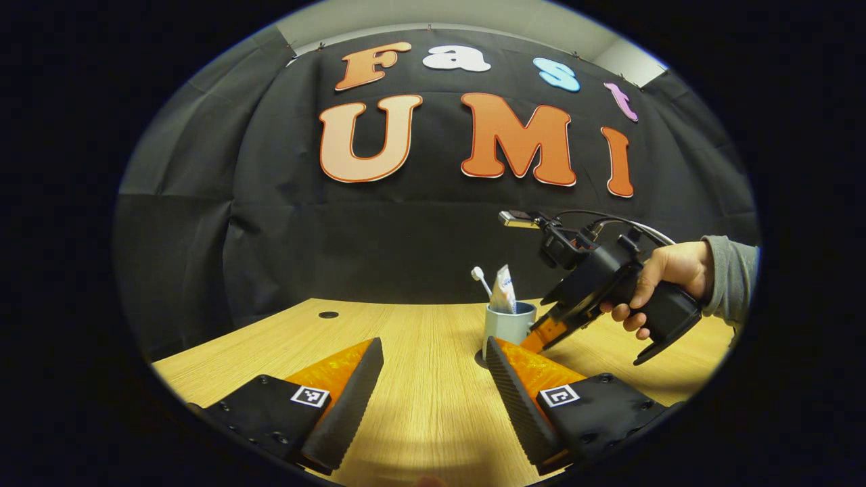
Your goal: Put the toothbrush and toothpaste on the desktop into the cup, then pick up the cup and place it on the coaster on the desktop.
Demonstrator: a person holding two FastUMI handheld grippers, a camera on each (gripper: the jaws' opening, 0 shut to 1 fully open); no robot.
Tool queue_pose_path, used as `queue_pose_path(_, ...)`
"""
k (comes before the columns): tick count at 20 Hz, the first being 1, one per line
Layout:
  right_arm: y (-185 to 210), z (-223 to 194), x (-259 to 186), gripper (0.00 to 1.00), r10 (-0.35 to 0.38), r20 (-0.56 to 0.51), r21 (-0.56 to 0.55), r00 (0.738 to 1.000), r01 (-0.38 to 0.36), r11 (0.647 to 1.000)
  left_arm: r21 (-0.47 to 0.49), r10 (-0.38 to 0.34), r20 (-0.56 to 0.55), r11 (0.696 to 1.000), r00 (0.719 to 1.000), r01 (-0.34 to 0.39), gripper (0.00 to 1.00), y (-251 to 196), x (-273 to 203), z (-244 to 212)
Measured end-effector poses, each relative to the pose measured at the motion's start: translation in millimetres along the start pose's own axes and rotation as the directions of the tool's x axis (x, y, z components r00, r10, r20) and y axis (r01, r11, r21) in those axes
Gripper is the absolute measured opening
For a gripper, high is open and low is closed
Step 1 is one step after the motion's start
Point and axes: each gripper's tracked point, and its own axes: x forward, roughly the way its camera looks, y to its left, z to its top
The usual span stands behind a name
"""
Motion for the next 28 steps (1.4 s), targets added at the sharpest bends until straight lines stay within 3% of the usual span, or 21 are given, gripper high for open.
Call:
queue_pose_path(2, 0, 9, -7, 0.35, 0.016, 0.039, -0.009, 0.999, -0.016, 1.000, 0.009, 0.008, 0.009, 1.000, 1.000, -0.008, 0.97, 2, 1, 5)
queue_pose_path(4, 3, 17, -16, 0.46, 0.040, 0.085, -0.023, 0.996, -0.038, 0.999, 0.028, 0.016, 0.017, 0.999, 1.000, -0.016, 0.97, 2, 2, 9)
queue_pose_path(5, 5, 21, -21, 0.58, 0.052, 0.107, -0.024, 0.993, -0.049, 0.998, 0.033, 0.017, 0.020, 0.999, 1.000, -0.017, 0.97, 1, 3, 11)
queue_pose_path(6, 7, 24, -25, 0.56, 0.065, 0.127, -0.029, 0.990, -0.062, 0.998, 0.034, 0.017, 0.025, 0.999, 1.000, -0.018, 0.99, 1, 3, 13)
queue_pose_path(8, 5, 27, -30, 0.70, 0.071, 0.169, -0.039, 0.983, -0.065, 0.997, 0.027, 0.016, 0.034, 0.999, 0.999, -0.017, 0.96, -3, 6, 19)
queue_pose_path(11, 1, 30, -38, 0.81, 0.076, 0.238, -0.034, 0.968, -0.070, 0.997, 0.028, 0.017, 0.047, 0.999, 0.999, -0.018, 0.97, -7, 7, 24)
queue_pose_path(13, 0, 32, -47, 0.78, 0.089, 0.274, -0.027, 0.958, -0.085, 0.996, 0.030, 0.018, 0.047, 0.999, 0.999, -0.019, 0.97, -10, 9, 27)
queue_pose_path(15, -5, 33, -55, 0.84, 0.093, 0.308, -0.024, 0.947, -0.090, 0.996, 0.034, 0.014, 0.050, 0.999, 0.999, -0.016, 0.99, -13, 9, 30)
queue_pose_path(19, -20, 41, -78, 0.84, 0.050, 0.393, -0.025, 0.918, -0.044, 0.999, 0.037, 0.003, 0.051, 0.999, 0.999, -0.005, 0.99, -23, 11, 35)
queue_pose_path(28, -47, 45, -139, 0.84, -0.031, 0.597, -0.020, 0.802, 0.054, 0.998, 0.046, -0.011, 0.061, 0.999, 0.998, 0.008, 0.97, -41, 14, 50)
